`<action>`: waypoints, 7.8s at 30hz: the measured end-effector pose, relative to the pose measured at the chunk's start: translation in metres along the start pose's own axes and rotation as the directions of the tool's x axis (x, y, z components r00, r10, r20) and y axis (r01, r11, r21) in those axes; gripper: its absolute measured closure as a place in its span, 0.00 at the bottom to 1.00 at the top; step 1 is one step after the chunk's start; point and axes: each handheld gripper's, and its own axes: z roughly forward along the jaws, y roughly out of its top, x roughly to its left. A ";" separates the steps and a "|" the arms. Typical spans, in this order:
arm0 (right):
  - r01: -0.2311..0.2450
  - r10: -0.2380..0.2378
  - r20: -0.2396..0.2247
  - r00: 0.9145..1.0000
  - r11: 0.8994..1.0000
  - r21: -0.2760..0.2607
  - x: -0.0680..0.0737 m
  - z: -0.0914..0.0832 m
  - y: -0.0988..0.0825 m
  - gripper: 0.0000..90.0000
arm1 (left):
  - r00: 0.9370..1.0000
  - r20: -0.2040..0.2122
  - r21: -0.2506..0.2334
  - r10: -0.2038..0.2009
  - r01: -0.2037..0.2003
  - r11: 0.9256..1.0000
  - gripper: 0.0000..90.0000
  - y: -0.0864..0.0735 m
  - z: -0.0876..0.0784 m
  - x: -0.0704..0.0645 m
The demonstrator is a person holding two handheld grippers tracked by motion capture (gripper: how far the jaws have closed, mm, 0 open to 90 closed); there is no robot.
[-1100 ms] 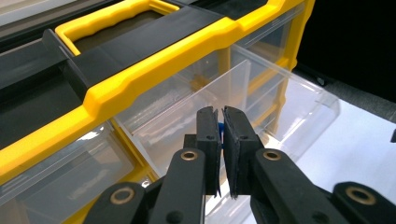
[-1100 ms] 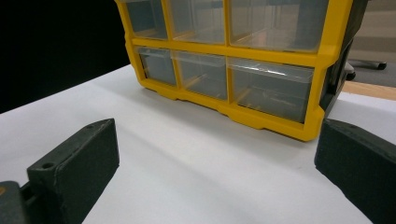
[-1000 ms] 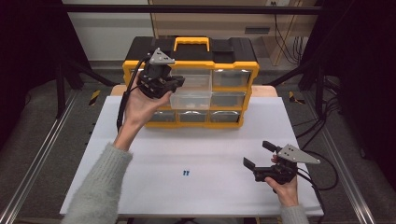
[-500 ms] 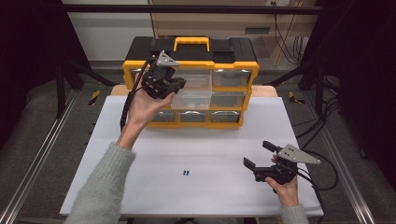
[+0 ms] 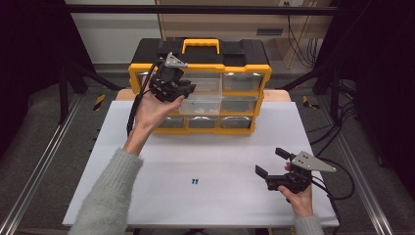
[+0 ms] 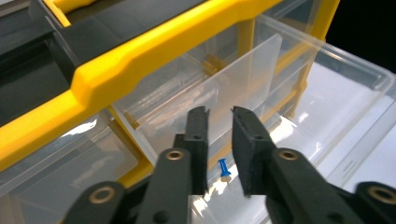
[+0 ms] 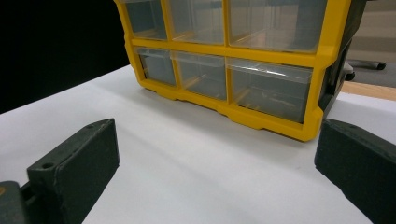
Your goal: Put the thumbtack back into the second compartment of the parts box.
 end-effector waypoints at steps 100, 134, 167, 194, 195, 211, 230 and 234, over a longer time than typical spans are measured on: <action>0.014 -0.014 -0.001 1.000 1.000 -0.001 0.001 0.000 0.000 0.01 | 0.995 0.058 -0.202 -0.083 0.093 0.975 0.03 -0.186 -0.043 -0.043; 0.015 -0.015 -0.003 1.000 1.000 -0.004 0.001 0.000 -0.001 0.01 | 0.991 0.085 -0.065 -0.101 0.107 0.992 0.05 -0.213 0.004 -0.066; 0.004 -0.004 -0.002 1.000 1.000 -0.008 0.002 0.000 0.000 0.01 | 0.988 0.080 0.084 -0.130 0.124 0.989 0.24 -0.239 0.047 -0.093; 0.002 -0.002 0.003 1.000 1.000 -0.003 0.002 -0.001 0.000 0.01 | 0.987 0.071 0.188 -0.146 0.131 0.973 0.56 -0.249 0.063 -0.108; 0.005 -0.005 0.001 1.000 1.000 -0.005 0.001 -0.001 0.000 0.01 | 0.987 0.070 0.190 -0.142 0.127 0.973 0.57 -0.249 0.064 -0.108; 0.009 -0.009 -0.002 1.000 1.000 -0.001 0.001 -0.001 0.000 0.01 | 0.989 0.053 0.205 -0.141 0.128 0.970 0.69 -0.249 0.065 -0.111; 0.001 -0.001 0.003 1.000 1.000 0.002 0.001 -0.001 0.000 0.01 | 0.991 0.034 0.205 -0.127 0.117 0.972 0.80 -0.249 0.065 -0.113; 0.003 -0.003 0.000 1.000 1.000 0.002 0.001 -0.001 0.000 0.01 | 0.992 0.032 0.211 -0.121 0.112 0.971 0.82 -0.249 0.065 -0.113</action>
